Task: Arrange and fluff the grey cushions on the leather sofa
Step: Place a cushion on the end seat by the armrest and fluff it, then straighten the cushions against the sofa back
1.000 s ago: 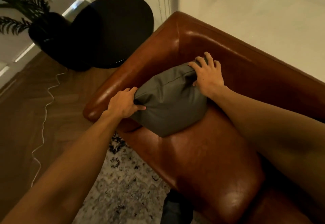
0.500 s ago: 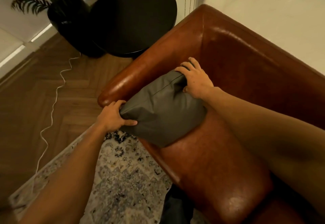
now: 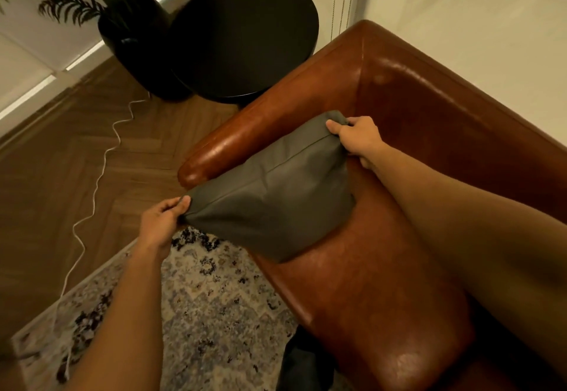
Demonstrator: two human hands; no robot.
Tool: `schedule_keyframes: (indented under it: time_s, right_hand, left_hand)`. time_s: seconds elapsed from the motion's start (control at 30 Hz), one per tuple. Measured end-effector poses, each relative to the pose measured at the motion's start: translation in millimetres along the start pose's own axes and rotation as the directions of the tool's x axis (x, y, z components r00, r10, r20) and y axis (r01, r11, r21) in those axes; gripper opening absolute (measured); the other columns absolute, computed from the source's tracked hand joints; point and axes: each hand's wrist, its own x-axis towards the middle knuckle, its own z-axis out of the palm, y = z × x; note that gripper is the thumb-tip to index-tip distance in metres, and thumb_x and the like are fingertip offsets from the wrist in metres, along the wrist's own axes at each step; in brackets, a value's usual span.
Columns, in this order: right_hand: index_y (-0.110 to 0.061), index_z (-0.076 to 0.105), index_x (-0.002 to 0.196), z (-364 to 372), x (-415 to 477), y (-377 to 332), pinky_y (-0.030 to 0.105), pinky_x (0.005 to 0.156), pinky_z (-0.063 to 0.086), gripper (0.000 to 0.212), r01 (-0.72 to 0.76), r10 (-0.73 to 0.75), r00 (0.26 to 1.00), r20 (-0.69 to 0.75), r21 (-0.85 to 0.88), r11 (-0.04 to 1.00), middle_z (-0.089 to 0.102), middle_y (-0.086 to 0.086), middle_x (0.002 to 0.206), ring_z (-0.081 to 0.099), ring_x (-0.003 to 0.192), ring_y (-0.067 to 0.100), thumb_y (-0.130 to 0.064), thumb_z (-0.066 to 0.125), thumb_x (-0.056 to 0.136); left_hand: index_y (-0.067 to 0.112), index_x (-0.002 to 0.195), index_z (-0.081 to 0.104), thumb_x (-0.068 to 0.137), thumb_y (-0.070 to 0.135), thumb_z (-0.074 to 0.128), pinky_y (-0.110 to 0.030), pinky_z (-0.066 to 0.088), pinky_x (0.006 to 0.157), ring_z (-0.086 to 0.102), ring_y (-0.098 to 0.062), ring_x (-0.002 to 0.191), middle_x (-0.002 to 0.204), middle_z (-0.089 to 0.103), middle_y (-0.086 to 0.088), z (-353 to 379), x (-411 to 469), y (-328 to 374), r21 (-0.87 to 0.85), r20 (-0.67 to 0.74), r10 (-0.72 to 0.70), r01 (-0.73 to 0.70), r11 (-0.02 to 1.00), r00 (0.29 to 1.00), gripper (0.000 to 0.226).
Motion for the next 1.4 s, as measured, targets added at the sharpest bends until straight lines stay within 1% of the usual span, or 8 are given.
schedule_keyframes:
  time_s: [0.17,0.4,0.53,0.67,0.87,1.13,1.23,1.4]
  right_hand:
    - [-0.011,0.062,0.133,4.6,-10.4,5.0,0.047,0.100,0.053,0.065,-0.002,0.010,0.993,0.114,-0.072,0.997,0.065,0.008,0.132,0.061,0.119,0.030,-0.058,0.068,0.088]
    - [-0.020,0.041,0.153,-54.6,-64.0,-14.8,0.037,0.108,0.044,0.082,0.147,-0.139,0.987,0.086,-0.091,0.985,0.052,0.005,0.148,0.053,0.132,0.022,-0.066,0.060,0.089]
    - [-0.023,0.057,0.137,-121.4,-125.2,-2.4,0.021,0.081,0.046,0.053,0.223,-0.222,0.975,0.020,-0.062,0.973,0.066,-0.006,0.119,0.063,0.106,0.007,-0.055,0.060,0.095]
    - [-0.023,0.067,0.121,-202.0,-191.8,46.5,0.027,0.083,0.052,0.032,0.184,-0.185,0.982,-0.045,-0.040,0.982,0.075,0.000,0.107,0.070,0.098,0.016,-0.043,0.063,0.097]
    - [-0.022,0.070,0.118,-323.3,-285.3,156.4,0.031,0.098,0.052,0.025,0.011,0.002,0.957,-0.289,0.043,0.999,0.075,-0.003,0.107,0.069,0.104,0.013,-0.036,0.064,0.098]
    - [-0.022,0.058,0.133,-445.4,-399.3,308.0,0.040,0.100,0.048,0.053,-0.251,0.198,0.796,-0.572,-0.013,0.968,0.066,-0.001,0.119,0.061,0.111,0.019,-0.045,0.073,0.088]
    - [-0.024,0.045,0.145,-470.7,-417.3,363.9,0.049,0.108,0.043,0.082,-0.400,0.256,0.802,-0.540,-0.168,0.901,0.055,0.007,0.141,0.052,0.129,0.029,-0.054,0.080,0.078]
    - [-0.025,0.008,0.162,-501.6,-433.4,440.6,0.059,0.122,0.010,0.124,-0.614,0.422,0.785,-0.453,-0.476,0.630,0.016,0.013,0.167,0.007,0.154,0.037,-0.057,0.085,0.070]
  left_hand:
    - [0.007,0.118,0.070,0.097,0.026,0.071,-0.045,0.057,0.096,0.068,-0.025,0.107,0.118,0.072,-0.011,1.7,-4.3,-16.7,0.019,-0.024,-0.089,0.089,0.996,0.996,0.028]
    - [0.025,0.121,0.065,0.102,0.029,0.060,-0.036,0.046,0.098,0.058,-0.016,0.115,0.122,0.064,0.002,27.8,-74.0,47.7,0.258,-0.288,0.312,-0.240,0.936,0.906,0.019]
    - [0.034,0.113,0.061,0.102,0.035,0.059,-0.040,0.047,0.100,0.056,-0.016,0.113,0.123,0.058,0.006,84.1,-133.7,66.1,0.218,-0.049,0.413,-0.394,0.893,0.909,0.011]
    - [0.029,0.106,0.067,0.101,0.031,0.063,-0.048,0.057,0.092,0.068,-0.021,0.097,0.101,0.069,0.006,176.0,-190.7,47.8,0.245,0.270,0.501,-0.562,0.790,0.822,0.007]
    - [0.031,0.112,0.068,0.101,0.035,0.062,-0.018,0.046,0.081,0.062,-0.001,0.102,0.108,0.066,0.018,314.5,-304.2,-14.3,0.283,0.787,0.270,-0.715,0.639,0.554,0.013]
    - [0.025,0.127,0.059,0.098,0.053,0.061,-0.037,0.055,0.089,0.064,-0.015,0.101,0.111,0.063,0.008,461.9,-444.0,-40.7,0.260,0.951,0.016,-0.827,0.499,0.308,0.040]
    - [0.025,0.148,0.043,0.094,0.053,0.066,-0.048,0.051,0.104,0.058,-0.027,0.125,0.141,0.055,-0.004,510.5,-476.2,-55.2,0.251,0.962,0.026,-0.918,0.306,0.272,0.066]
    - [0.020,0.164,0.008,0.084,0.051,0.078,-0.060,0.027,0.120,0.015,-0.040,0.156,0.171,0.012,-0.013,581.4,-516.9,-75.7,0.028,0.998,-0.041,-0.931,-0.365,0.046,0.111]
